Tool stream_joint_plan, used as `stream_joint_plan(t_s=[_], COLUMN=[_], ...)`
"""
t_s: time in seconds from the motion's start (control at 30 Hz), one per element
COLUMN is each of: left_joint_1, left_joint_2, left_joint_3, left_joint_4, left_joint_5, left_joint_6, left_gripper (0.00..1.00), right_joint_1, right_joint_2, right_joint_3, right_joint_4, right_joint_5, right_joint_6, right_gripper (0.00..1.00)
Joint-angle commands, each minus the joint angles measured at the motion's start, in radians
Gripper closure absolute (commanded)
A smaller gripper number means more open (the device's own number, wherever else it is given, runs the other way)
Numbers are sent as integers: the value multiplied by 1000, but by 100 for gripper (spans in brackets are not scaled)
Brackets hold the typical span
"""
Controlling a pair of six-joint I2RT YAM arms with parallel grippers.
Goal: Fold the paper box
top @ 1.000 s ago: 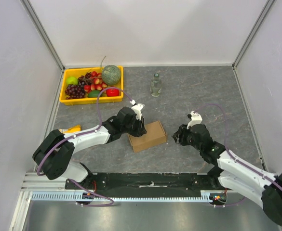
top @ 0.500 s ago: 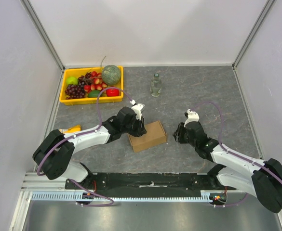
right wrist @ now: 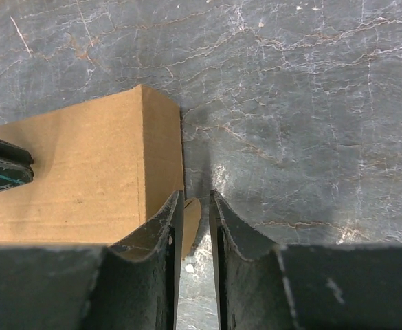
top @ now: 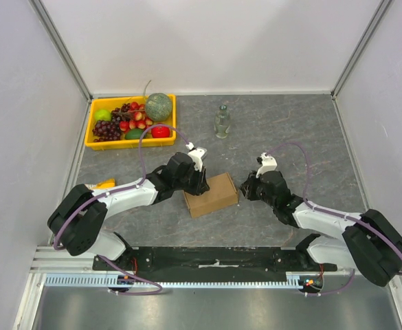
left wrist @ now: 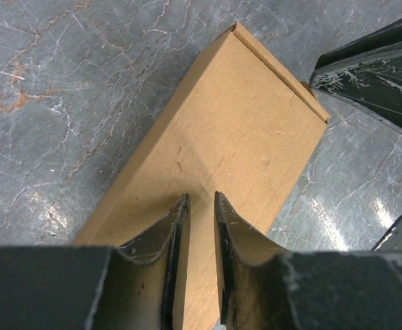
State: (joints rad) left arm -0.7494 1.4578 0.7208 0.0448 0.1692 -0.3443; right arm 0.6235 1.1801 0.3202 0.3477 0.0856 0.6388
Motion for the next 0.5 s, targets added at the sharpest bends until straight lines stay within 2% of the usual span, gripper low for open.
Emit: stream_joint_plan(t_s=[0.0,0.47], left_joint_1=[-8,-8], left_joint_2=[30,32], left_joint_3=[-3,-6], left_joint_4=[-52,-49], left_joint_5=[18,16], left_joint_6=[25,25], left_gripper=[73,74], right_joint_1=[-2,-2], right_joint_2=[41,139], right_joint_3=[10,34], right_joint_4=[83,74], right_joint_5=[-12,-72], right_joint_6=[-21,-42], right_gripper=[72,74])
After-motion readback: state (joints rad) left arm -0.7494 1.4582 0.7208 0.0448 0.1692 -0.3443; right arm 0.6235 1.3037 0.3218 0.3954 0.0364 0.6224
